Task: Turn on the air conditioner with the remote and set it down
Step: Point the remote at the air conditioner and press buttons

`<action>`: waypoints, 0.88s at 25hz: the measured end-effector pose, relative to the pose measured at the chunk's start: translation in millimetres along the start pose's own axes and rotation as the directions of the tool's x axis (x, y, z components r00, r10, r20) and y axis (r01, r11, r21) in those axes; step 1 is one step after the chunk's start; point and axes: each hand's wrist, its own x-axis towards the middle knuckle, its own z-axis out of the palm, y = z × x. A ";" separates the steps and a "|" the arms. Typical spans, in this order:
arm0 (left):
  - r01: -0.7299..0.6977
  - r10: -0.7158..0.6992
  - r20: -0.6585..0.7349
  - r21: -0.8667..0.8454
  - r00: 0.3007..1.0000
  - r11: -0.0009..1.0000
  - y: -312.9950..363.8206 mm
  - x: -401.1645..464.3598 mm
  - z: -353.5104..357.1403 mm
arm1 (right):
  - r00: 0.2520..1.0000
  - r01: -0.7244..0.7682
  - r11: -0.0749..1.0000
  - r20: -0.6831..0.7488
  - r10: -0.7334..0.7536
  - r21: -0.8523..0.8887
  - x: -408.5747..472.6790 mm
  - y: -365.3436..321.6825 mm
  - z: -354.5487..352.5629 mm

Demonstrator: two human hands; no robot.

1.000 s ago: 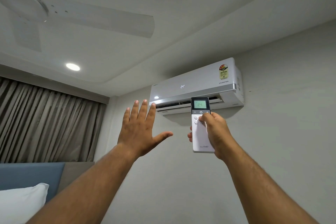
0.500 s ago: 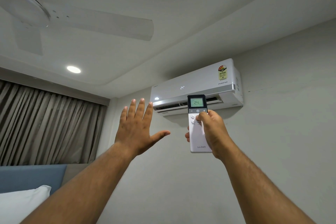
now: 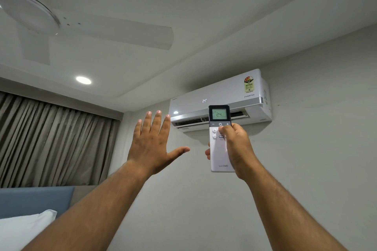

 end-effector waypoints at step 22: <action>-0.018 0.022 0.068 -0.060 0.997 0.998 7.8 -5.6 1.2 | 0.998 -0.049 0.997 -0.041 0.047 -0.062 -9.9 16.8 -14.0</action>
